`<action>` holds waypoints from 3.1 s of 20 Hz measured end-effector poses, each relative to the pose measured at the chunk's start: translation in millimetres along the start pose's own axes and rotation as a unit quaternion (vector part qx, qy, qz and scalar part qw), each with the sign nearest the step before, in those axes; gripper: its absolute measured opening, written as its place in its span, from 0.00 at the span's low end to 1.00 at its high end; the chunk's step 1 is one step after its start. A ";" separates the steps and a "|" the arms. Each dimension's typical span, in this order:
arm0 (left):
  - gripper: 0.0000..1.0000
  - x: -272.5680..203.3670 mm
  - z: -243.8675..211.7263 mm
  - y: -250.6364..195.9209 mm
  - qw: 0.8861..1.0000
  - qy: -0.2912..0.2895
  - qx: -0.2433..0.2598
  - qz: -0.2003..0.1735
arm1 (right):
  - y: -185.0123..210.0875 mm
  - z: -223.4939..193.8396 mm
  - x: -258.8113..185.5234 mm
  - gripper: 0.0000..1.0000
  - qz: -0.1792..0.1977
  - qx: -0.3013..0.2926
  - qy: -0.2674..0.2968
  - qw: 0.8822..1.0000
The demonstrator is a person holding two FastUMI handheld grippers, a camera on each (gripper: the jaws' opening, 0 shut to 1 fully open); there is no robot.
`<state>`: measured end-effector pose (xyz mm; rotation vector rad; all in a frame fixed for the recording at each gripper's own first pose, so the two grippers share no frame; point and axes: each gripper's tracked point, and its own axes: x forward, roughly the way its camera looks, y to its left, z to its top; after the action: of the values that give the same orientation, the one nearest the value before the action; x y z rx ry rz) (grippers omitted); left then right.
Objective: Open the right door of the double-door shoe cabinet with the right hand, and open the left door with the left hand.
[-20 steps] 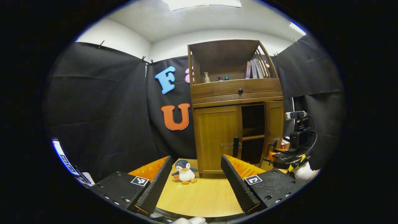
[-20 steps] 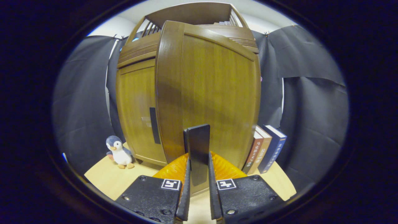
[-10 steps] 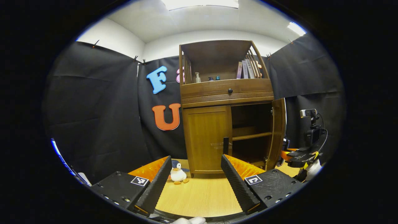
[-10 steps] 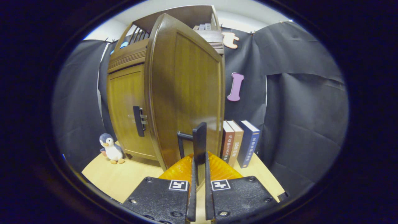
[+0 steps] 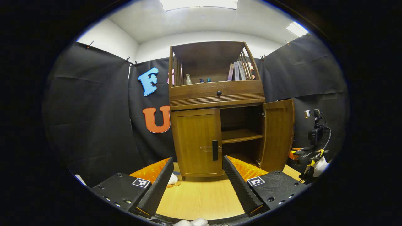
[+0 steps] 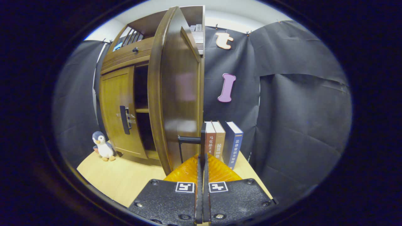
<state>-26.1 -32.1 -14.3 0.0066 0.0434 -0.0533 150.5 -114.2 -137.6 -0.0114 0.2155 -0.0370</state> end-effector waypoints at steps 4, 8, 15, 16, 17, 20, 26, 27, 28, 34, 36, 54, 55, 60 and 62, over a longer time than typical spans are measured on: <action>0.96 5.3 -3.5 -14.9 1.000 0.006 -0.001 -0.013 | -18.1 1.9 1.3 0.04 0.026 0.017 -0.007 0.999; 0.96 10.0 -1.4 -24.0 1.000 0.004 0.003 -0.012 | -29.7 2.9 2.9 0.04 0.048 0.011 -0.008 0.999; 0.96 19.1 3.7 -31.3 1.000 -0.002 0.004 0.010 | -45.8 5.1 12.4 0.04 0.106 -0.011 0.000 0.994; 0.96 21.3 4.7 -32.8 1.000 -0.003 0.002 0.014 | -44.9 5.3 14.4 0.04 0.115 -0.017 0.003 0.993; 0.96 23.5 5.4 -32.5 1.000 -0.002 0.001 0.019 | -44.7 6.2 16.1 0.04 0.120 -0.024 0.003 0.993; 0.96 27.6 9.2 -34.9 1.000 -0.003 -0.004 0.029 | -43.3 5.0 17.5 0.04 0.128 -0.034 0.003 0.991; 0.96 40.4 3.9 -36.2 0.999 0.005 -0.014 0.030 | -54.3 16.3 4.8 0.20 0.105 0.008 0.002 0.994; 0.96 42.0 2.9 -34.4 0.999 0.005 -0.014 0.030 | -58.8 20.2 -1.2 0.31 0.099 0.008 0.000 0.995; 1.00 44.7 2.4 -34.0 0.999 0.006 -0.015 0.029 | -60.4 24.0 -8.2 0.42 0.095 0.007 -0.001 0.995; 0.96 52.4 -0.2 -26.7 1.000 0.005 -0.015 0.023 | -65.4 57.1 -52.4 0.85 0.038 0.016 -0.022 0.999; 0.96 52.9 -2.3 -21.3 1.000 0.006 -0.010 0.025 | -60.5 69.1 -66.8 0.95 0.010 0.017 -0.033 0.999; 0.96 63.5 -14.4 21.7 1.000 -0.001 -0.009 0.013 | 91.1 66.0 -124.3 1.00 0.039 0.014 -0.064 0.997; 0.96 67.6 -14.2 23.7 1.000 -0.002 -0.009 0.012 | 92.7 66.9 -123.8 1.00 0.036 0.015 -0.063 0.997; 0.96 102.0 -20.3 24.1 1.000 -0.007 -0.007 0.006 | 107.9 70.7 -123.2 1.00 0.039 0.006 -0.058 0.998; 0.96 125.8 -25.7 19.6 1.000 -0.010 -0.007 0.000 | 112.3 76.6 -124.1 1.00 0.040 0.000 -0.060 0.997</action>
<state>99.3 -19.0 -45.4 -0.0086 0.0243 -0.0529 49.6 3.4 -38.0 -0.0055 0.0952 0.0436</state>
